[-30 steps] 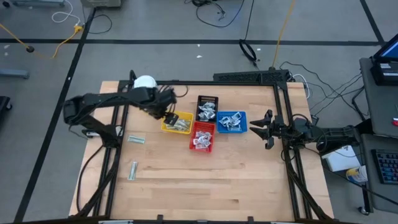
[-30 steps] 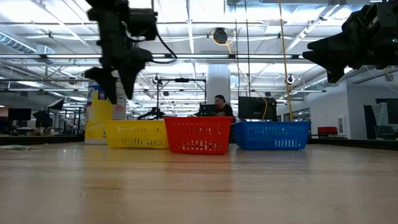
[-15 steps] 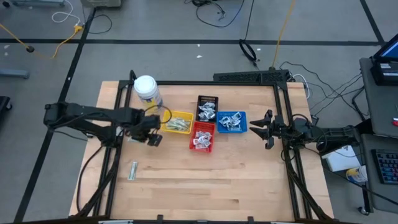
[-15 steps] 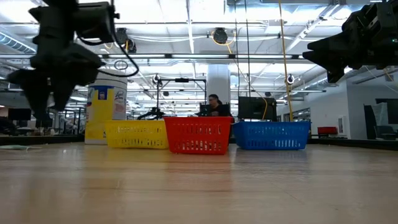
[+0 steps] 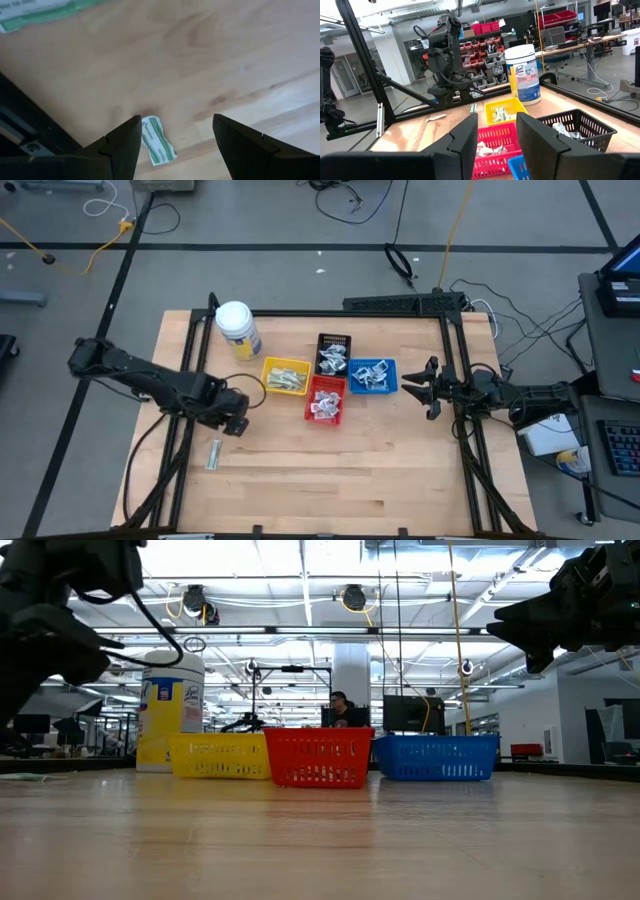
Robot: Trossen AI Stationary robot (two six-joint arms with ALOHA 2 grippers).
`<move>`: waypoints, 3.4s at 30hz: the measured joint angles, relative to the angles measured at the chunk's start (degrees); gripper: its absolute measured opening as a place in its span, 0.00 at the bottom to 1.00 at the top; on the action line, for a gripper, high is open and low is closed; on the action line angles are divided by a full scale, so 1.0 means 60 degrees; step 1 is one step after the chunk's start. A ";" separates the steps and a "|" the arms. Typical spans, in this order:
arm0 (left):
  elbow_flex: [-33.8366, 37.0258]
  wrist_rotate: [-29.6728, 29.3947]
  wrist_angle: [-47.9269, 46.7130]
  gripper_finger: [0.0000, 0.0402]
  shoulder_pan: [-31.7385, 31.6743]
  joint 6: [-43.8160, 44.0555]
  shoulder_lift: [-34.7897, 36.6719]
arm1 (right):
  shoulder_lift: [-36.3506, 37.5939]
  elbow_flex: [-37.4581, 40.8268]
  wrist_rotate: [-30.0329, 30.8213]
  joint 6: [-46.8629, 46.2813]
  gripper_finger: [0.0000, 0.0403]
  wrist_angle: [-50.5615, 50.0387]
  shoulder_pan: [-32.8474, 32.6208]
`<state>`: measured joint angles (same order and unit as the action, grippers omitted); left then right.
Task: Pick & Place First Aid Supplies
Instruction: Put the bandage pack into the yellow bin
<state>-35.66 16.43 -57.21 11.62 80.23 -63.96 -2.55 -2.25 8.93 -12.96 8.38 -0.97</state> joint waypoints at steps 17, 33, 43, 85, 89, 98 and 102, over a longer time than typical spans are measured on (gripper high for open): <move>0.0372 -0.0605 0.0114 0.62 0.2552 0.2432 -0.0650 | 0.0000 -0.0001 0.0000 -0.0001 0.32 0.0000 0.0002; 0.0412 -0.1130 0.2046 0.54 0.3725 0.3261 -0.2386 | 0.0000 -0.0001 0.0000 0.0001 0.32 0.0000 0.0000; 0.0423 -0.1012 0.2395 0.14 0.3753 0.3153 -0.2361 | 0.0000 -0.0003 0.0000 0.0001 0.32 0.0007 0.0000; -0.2404 -0.0996 0.0574 0.01 0.1739 -1.0610 -0.0266 | 0.0000 -0.0001 0.0000 -0.0001 0.32 0.0000 0.0001; -0.2404 -0.0998 0.0561 0.00 0.0318 -1.0940 -0.0266 | 0.0000 -0.0003 0.0000 -0.0001 0.32 0.0000 0.0002; -0.2404 -0.1104 0.0541 0.00 -0.3287 -1.1215 -0.0285 | 0.0000 -0.0002 0.0000 0.0002 0.32 0.0000 -0.0001; -0.2408 -0.1100 0.0551 0.00 -0.4525 -1.2016 -0.0432 | 0.0000 -0.0003 0.0000 -0.0001 0.32 0.0000 0.0002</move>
<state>-50.11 9.82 -53.91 -15.53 8.14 -66.56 -2.55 -2.26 8.93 -12.97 8.38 -0.95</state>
